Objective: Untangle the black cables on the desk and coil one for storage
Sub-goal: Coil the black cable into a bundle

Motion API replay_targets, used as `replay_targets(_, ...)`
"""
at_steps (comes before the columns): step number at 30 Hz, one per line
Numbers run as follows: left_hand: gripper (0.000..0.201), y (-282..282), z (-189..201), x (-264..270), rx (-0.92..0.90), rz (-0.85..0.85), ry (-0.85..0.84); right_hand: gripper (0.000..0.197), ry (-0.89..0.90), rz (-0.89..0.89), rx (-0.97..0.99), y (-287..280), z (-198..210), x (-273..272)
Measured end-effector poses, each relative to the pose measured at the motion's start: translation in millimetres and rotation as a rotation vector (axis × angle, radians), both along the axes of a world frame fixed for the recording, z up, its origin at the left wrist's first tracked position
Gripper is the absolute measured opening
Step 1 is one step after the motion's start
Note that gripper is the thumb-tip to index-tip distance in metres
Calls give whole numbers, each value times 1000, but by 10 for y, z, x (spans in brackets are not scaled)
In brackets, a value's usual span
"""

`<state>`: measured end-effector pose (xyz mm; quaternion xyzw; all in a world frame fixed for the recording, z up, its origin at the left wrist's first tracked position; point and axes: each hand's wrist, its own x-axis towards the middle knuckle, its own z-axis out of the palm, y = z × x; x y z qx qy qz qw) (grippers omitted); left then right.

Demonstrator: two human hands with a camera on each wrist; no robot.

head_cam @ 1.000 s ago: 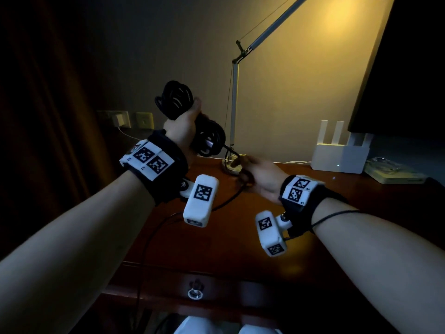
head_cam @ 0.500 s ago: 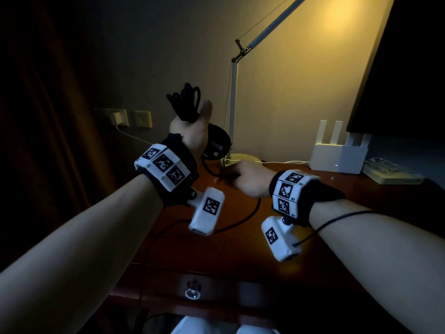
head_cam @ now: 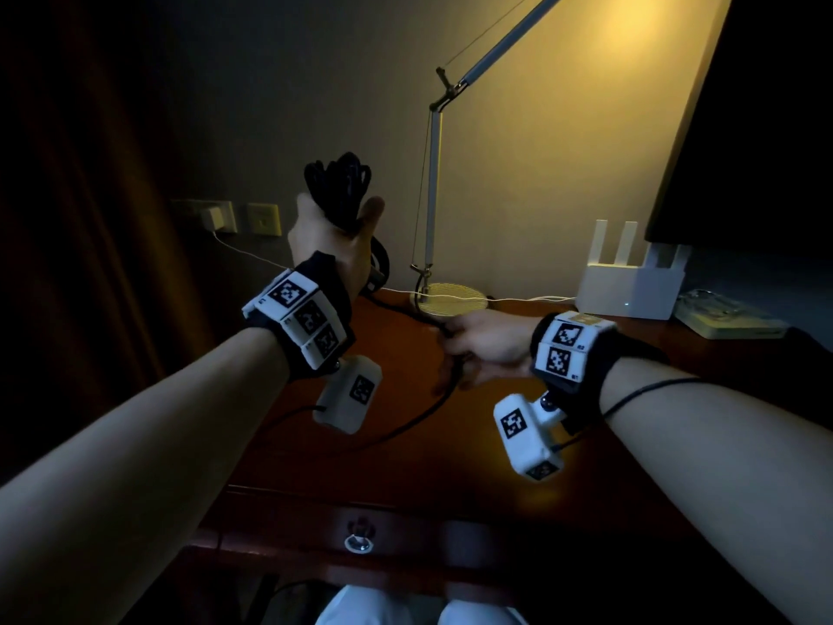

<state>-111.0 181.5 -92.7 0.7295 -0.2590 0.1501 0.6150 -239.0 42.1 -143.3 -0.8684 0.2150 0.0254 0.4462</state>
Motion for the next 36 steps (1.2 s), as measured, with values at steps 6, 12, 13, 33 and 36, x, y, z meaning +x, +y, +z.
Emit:
replay_targets(6,61,1,-8,52,13,72,3,21,-319,-71,223,0,106,-138)
replay_targets(12,71,-35,-98,26,415,-88,42,18,-311,234,-367,203,417,-99)
replay_targets(13,66,-41,-108,4,488,-135,39,18,-302,262,-429,233,457,-88)
replay_targets(33,49,73,-62,-80,557,-496,225,15,-759,-27,-321,298,503,-25)
replay_targets(36,39,36,-67,-58,415,-330,331,33,-629,-73,-68,294,479,-12)
